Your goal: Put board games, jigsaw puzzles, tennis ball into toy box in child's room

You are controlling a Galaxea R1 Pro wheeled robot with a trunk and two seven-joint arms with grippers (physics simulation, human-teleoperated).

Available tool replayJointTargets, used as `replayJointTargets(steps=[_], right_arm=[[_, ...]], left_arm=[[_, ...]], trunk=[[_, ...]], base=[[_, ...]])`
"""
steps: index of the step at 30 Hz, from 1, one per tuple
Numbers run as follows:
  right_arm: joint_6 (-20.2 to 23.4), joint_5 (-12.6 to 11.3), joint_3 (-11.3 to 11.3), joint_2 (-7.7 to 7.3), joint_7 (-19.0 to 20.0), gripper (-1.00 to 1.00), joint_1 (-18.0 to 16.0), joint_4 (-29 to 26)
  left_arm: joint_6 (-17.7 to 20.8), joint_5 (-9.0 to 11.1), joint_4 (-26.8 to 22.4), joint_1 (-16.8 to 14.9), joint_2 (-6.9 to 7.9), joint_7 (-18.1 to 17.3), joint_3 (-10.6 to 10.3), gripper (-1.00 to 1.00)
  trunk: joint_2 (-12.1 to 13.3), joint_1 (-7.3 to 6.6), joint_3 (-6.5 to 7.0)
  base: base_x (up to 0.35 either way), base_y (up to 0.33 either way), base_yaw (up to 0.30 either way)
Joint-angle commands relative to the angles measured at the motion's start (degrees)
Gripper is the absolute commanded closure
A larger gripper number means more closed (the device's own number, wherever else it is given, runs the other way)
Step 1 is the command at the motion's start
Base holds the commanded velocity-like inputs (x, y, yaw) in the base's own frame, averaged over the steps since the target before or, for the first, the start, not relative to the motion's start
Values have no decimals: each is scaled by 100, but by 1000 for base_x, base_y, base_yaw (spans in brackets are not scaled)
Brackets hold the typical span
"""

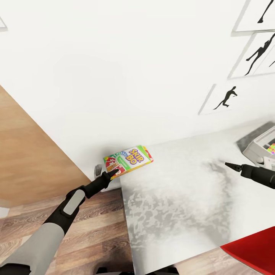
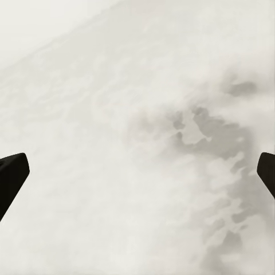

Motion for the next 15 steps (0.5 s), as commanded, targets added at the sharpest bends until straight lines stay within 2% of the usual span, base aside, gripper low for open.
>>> replayJointTargets(steps=[1, 15], right_arm=[[30, 39, -6, 2, 45, -100, -1, -7], [30, 39, -6, 11, 46, -100, 28, -43]], left_arm=[[15, 16, 4, -2, 6, 2, -16, 100], [6, 27, -271, 81, -6, -17, -54, 100]], trunk=[[-9, 3, -8], [-9, 3, -8]], base=[[0, 0, 0], [0, 0, 0]])
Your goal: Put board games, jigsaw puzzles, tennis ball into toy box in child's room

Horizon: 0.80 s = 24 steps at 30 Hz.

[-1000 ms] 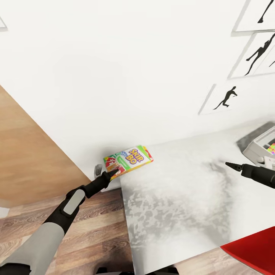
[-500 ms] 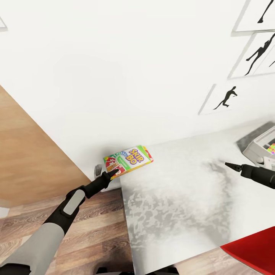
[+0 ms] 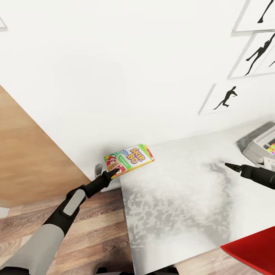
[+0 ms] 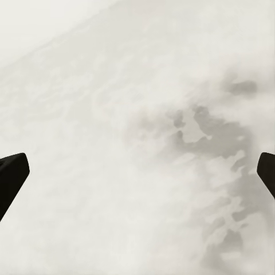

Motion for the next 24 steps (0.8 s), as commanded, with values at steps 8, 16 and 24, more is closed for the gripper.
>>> replayJointTargets(steps=[8, 16, 24], right_arm=[[30, 39, -6, 0, 52, -100, 3, -5], [30, 39, -2, -6, 60, -100, 92, -6], [30, 35, -2, -16, 76, -100, 144, -6]], left_arm=[[46, 51, -479, 254, 8, 18, -12, 100], [54, 55, -860, 498, 9, 32, -1, 100], [266, 59, -1729, 932, 9, 153, 17, 100]], trunk=[[-9, 3, -8], [-9, 3, -8], [-9, 3, -8]], base=[[0, 0, 0], [0, 0, 0], [0, 0, 0]])
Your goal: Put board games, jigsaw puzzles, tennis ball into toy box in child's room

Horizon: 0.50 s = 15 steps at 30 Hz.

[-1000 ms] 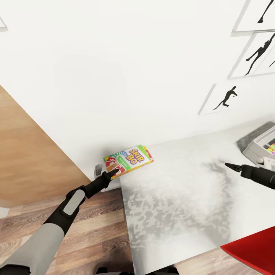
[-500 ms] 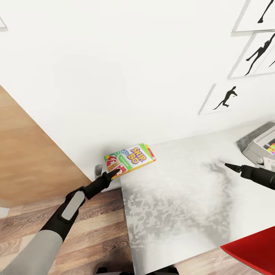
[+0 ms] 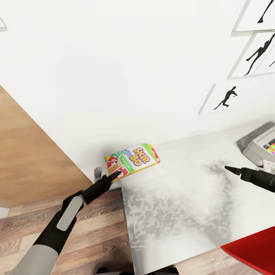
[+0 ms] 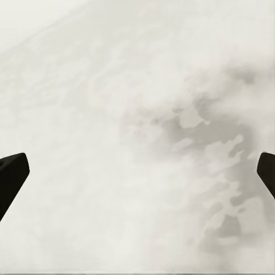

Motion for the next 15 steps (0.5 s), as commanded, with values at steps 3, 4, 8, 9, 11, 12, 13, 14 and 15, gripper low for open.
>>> replayJointTargets(steps=[3, 4, 8, 9, 11, 12, 13, 14, 15], right_arm=[[30, 24, -11, -22, 65, -100, 45, -9], [30, 17, -15, -28, 71, -100, 67, -17], [30, -1, -21, -43, 85, -100, 131, -102], [30, -1, -21, -43, 85, -100, 131, -102], [30, -11, -24, -45, 91, -100, 177, -189], [30, -11, -24, -45, 91, -100, 177, -189], [30, -15, -23, -47, 93, -100, 199, -222], [30, -18, -22, -50, 95, -100, 216, -249], [30, -20, -23, -53, 98, -100, 230, -270]], left_arm=[[238, 44, -737, 313, 3, 334, 16, 100], [305, 59, -981, 406, -2, 494, 35, 100], [484, 180, -1619, 607, -34, 1044, 104, 100], [484, 180, -1619, 607, -34, 1044, 104, 100], [569, 316, -1946, 687, -53, 1382, 121, 100], [569, 316, -1946, 687, -53, 1382, 121, 100], [600, 389, -2085, 716, -59, 1524, 122, 100], [625, 458, -2212, 740, -64, 1642, 123, 100], [644, 515, -2329, 760, -68, 1742, 125, 100]], trunk=[[-9, 4, -8], [-9, 4, -8], [-9, 4, -8], [-9, 4, -8], [-9, 4, -8], [-9, 4, -8], [-9, 4, -8], [-9, 4, -8], [-9, 4, -8]], base=[[0, 0, 0], [0, 0, 0], [0, 0, 0], [0, 0, 0], [0, 0, 0], [0, 0, 0], [0, 0, 0], [0, 0, 0], [0, 0, 0]])
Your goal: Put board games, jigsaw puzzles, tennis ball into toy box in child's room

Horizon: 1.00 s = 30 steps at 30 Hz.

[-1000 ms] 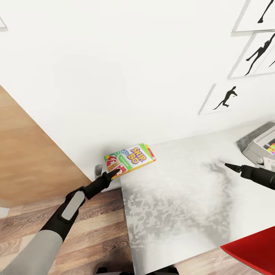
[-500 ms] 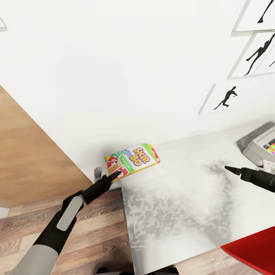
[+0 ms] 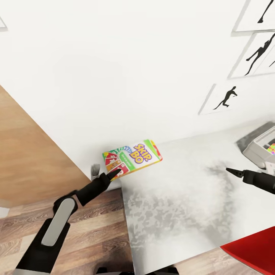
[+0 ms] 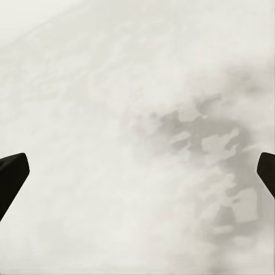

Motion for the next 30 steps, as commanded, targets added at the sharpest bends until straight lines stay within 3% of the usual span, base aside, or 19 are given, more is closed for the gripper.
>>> replayJointTargets(steps=[1, 15, 30], right_arm=[[33, 32, -9, -4, 46, -100, 5, -22], [33, 25, -72, -24, 242, -100, 45, -88], [33, 24, -99, -32, 329, -100, 49, -99]], left_arm=[[33, 46, -105, 14, 2, 86, -2, 100], [91, 207, -557, 75, 0, 378, -7, 100], [115, 228, -761, 94, 22, 409, -3, 100]], trunk=[[-9, 3, -8], [-9, 3, -3], [-9, 3, 90]], base=[[0, 0, 0], [-16, -3, -10], [-219, -62, -121]])
